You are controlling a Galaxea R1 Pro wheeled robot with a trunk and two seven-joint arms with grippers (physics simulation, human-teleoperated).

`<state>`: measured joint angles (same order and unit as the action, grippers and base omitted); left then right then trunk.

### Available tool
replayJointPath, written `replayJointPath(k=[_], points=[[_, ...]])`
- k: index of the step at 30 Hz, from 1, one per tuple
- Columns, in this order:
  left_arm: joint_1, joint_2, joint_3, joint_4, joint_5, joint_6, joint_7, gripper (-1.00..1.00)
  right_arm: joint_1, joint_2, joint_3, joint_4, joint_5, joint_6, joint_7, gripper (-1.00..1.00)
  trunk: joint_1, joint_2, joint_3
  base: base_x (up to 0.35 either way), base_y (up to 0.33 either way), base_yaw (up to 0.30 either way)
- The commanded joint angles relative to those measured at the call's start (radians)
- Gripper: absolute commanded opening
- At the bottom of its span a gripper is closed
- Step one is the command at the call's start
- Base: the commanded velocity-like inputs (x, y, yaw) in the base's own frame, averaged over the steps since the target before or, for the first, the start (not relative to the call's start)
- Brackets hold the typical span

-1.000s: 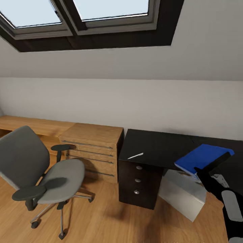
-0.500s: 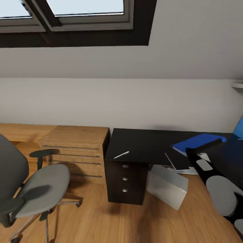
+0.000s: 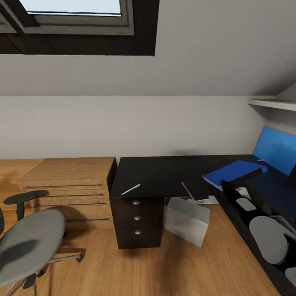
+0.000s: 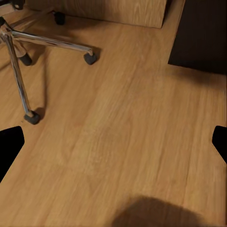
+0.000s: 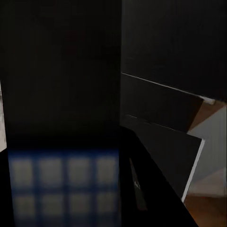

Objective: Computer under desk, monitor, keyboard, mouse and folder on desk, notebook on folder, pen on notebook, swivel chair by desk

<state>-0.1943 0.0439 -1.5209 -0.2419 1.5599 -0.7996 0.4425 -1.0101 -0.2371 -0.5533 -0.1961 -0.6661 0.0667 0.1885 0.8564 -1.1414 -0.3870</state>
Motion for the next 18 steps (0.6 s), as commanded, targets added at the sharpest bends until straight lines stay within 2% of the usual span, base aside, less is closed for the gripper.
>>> replayJointPath(k=[1,7,15,18], points=[[-0.001,0.001,-0.008,-0.004,0.002,-0.003,0.010,1.00,-0.001,0.002,-0.005,0.004,-0.006,0.006,0.004,-1.00,0.000,-0.001,-0.001,0.000,0.000,-0.293],[-0.001,0.003,-0.006,-0.002,0.002,-0.003,0.010,1.00,-0.001,0.028,-0.004,0.029,-0.003,0.004,0.010,-1.00,0.000,-0.001,-0.001,0.000,0.000,-0.216],[-0.001,0.004,-0.005,-0.002,0.002,-0.002,0.010,1.00,0.000,0.033,-0.004,0.031,-0.001,0.002,0.009,-1.00,0.000,-0.001,-0.001,0.002,0.000,-0.027],[-0.001,0.004,-0.005,-0.002,0.002,-0.001,0.010,1.00,0.001,0.034,-0.003,0.031,-0.001,0.002,0.007,-1.00,0.000,-0.001,-0.001,0.174,0.000,-0.002]])
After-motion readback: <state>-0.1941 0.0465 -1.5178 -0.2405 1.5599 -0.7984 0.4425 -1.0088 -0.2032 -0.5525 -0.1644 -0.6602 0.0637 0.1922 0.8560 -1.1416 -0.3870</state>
